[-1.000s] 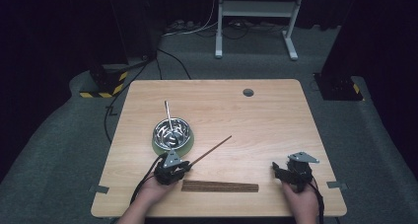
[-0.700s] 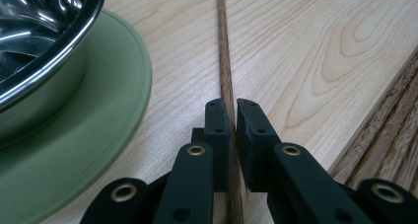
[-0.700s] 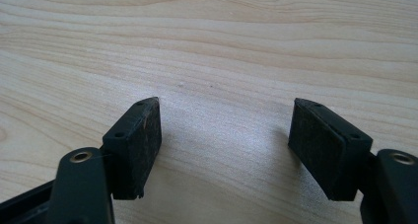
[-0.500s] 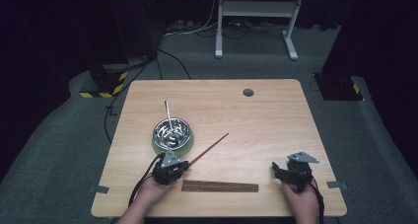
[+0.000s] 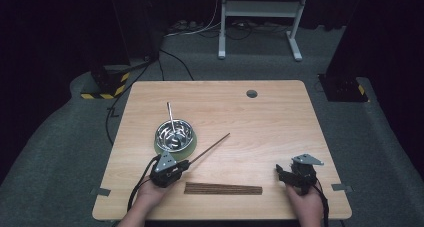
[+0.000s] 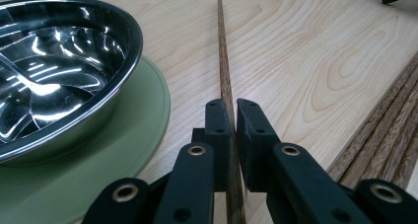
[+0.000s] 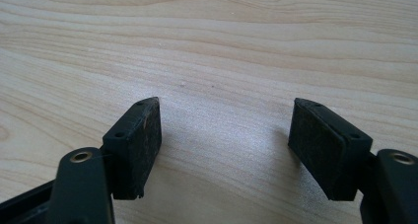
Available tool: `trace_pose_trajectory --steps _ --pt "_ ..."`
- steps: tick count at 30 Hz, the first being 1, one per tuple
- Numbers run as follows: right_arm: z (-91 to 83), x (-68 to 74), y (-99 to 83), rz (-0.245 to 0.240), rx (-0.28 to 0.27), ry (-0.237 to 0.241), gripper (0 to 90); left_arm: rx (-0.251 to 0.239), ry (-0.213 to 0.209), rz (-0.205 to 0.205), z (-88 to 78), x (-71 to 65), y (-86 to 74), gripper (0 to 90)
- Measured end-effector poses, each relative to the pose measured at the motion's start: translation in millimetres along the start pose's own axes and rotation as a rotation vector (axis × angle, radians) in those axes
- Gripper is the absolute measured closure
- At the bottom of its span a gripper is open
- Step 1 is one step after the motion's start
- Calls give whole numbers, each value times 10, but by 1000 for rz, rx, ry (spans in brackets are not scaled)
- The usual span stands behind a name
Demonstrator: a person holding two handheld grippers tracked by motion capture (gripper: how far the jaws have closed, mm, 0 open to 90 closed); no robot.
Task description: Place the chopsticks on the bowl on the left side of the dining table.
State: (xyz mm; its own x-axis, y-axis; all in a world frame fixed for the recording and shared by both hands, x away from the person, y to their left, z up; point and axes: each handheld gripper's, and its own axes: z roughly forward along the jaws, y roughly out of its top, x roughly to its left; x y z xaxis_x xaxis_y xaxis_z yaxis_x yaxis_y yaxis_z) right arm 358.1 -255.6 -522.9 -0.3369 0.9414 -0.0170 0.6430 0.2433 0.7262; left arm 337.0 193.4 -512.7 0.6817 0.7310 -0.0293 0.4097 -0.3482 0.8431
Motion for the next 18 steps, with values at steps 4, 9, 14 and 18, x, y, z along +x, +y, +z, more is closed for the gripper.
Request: trace_pose_trajectory --steps 4,9,14,18 --pt "4 2 -1 1 -5 -3 282 -20 0 6 -9 -29 13 837" --pt "4 2 -2 1 -5 -3 282 -48 11 8 -74 -35 39 837" --pt "0 -1 1 0 1 1 282 -72 12 -1 -113 -43 50 837" --pt "4 1 -1 1 -5 -3 281 -86 16 11 -150 -57 68 837"
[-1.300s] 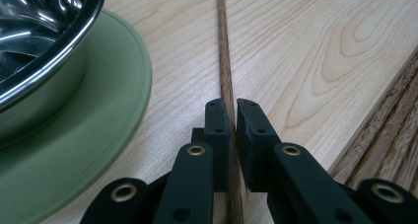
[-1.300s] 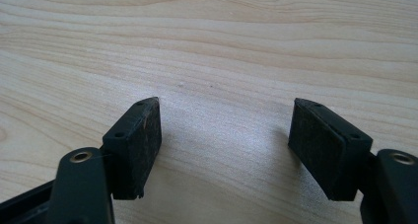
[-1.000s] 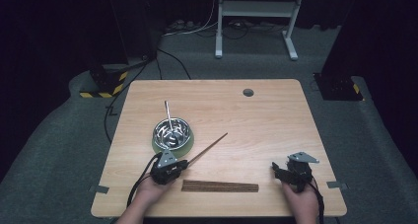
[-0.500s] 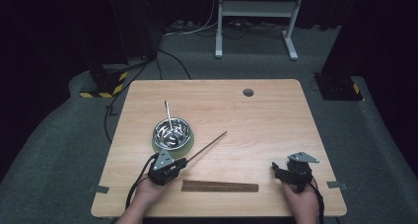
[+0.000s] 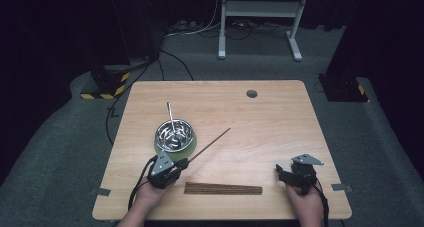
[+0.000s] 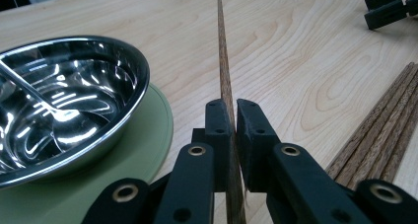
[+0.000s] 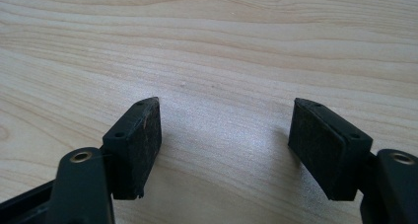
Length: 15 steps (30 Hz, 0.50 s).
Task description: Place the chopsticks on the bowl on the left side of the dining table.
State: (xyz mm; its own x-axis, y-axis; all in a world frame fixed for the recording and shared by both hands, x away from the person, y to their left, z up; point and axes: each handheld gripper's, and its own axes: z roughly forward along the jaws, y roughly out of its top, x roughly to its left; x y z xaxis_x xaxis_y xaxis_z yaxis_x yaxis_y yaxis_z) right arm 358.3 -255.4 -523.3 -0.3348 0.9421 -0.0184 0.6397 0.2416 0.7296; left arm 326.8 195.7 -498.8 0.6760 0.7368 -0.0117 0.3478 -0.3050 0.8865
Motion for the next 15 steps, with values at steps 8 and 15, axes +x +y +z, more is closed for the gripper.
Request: trace_pose_trajectory --steps 8,15 --pt "1 -1 1 -3 0 1 279 -21 -1 14 -54 -17 30 836" --pt "9 2 3 -2 0 6 237 -33 -18 25 -123 -14 71 837"
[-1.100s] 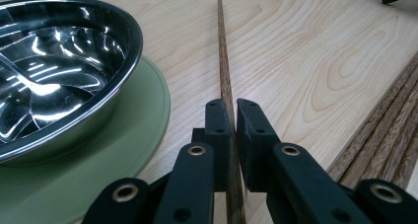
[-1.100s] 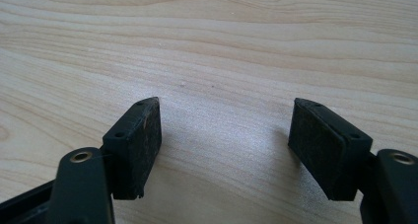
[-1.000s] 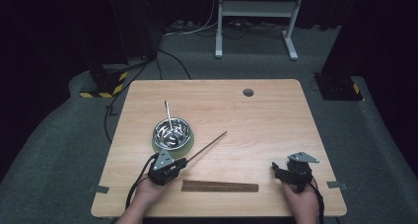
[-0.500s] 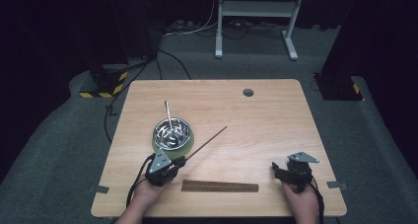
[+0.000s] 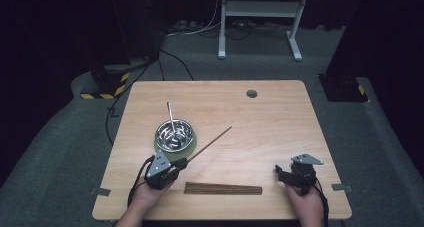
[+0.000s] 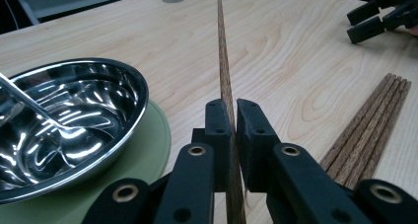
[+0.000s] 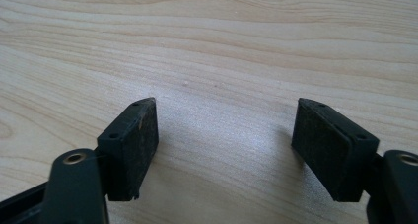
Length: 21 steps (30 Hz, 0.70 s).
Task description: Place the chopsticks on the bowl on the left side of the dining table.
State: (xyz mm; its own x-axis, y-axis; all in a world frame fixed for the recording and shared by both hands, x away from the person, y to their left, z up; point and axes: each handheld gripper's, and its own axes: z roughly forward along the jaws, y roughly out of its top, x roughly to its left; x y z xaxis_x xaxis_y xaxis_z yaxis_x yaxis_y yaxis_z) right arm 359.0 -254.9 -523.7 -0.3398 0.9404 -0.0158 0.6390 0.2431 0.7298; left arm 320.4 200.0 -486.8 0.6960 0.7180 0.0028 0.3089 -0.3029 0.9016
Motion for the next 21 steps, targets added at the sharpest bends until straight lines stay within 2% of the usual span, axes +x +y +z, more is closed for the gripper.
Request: trace_pose_trajectory --steps 1,5,6,8,9,11,13,15,17,21 --pt "-10 -6 5 3 17 8 214 -7 5 -11 -23 13 6 837" --pt "7 -6 7 7 16 2 182 -18 0 -12 -46 33 8 837" --pt "-2 -9 11 6 30 10 179 -19 4 -1 -58 43 13 837" --pt "10 -3 7 1 17 1 166 -23 8 -14 -76 58 19 837" --pt "8 2 15 5 33 14 143 -34 5 -15 -90 93 25 837" --pt "21 5 14 -1 22 7 135 -34 10 -26 -101 98 21 837" --pt "11 -1 17 -8 36 15 134 -34 10 -50 -115 116 7 837" --pt "15 0 16 -7 33 14 127 -40 9 -56 -123 129 -1 837" --pt "24 2 14 2 25 10 122 -38 18 -38 -141 147 6 837" --pt "24 5 14 4 27 11 121 -49 32 -55 -191 223 -2 837"
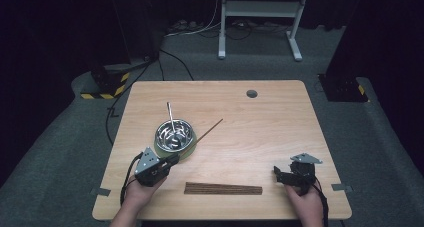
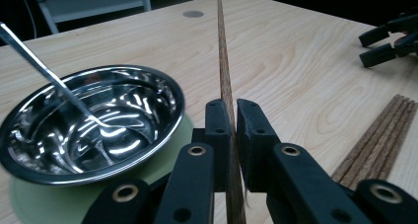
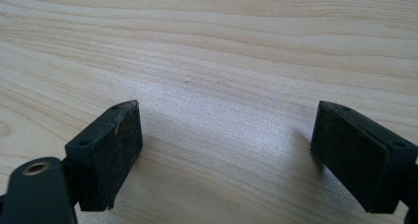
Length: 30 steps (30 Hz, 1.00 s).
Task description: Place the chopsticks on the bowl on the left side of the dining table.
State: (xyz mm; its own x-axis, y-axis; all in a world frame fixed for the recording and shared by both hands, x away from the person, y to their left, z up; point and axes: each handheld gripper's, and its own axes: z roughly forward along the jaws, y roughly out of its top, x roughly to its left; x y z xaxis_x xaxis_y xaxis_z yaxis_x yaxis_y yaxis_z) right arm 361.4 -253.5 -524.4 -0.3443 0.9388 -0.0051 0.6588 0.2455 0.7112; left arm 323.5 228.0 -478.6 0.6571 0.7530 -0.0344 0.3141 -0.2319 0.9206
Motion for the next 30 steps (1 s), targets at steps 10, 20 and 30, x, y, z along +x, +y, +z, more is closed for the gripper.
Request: trace_pose_trajectory --steps 10,20,30 --pt "0 0 0 -1 1 -1 120 -6 71 -45 -124 282 -78 837" --pt "-1 2 0 -2 1 -2 122 -21 118 -123 -156 445 -173 837" --pt "1 0 0 -11 -3 -2 122 35 143 -110 -66 589 -199 837"
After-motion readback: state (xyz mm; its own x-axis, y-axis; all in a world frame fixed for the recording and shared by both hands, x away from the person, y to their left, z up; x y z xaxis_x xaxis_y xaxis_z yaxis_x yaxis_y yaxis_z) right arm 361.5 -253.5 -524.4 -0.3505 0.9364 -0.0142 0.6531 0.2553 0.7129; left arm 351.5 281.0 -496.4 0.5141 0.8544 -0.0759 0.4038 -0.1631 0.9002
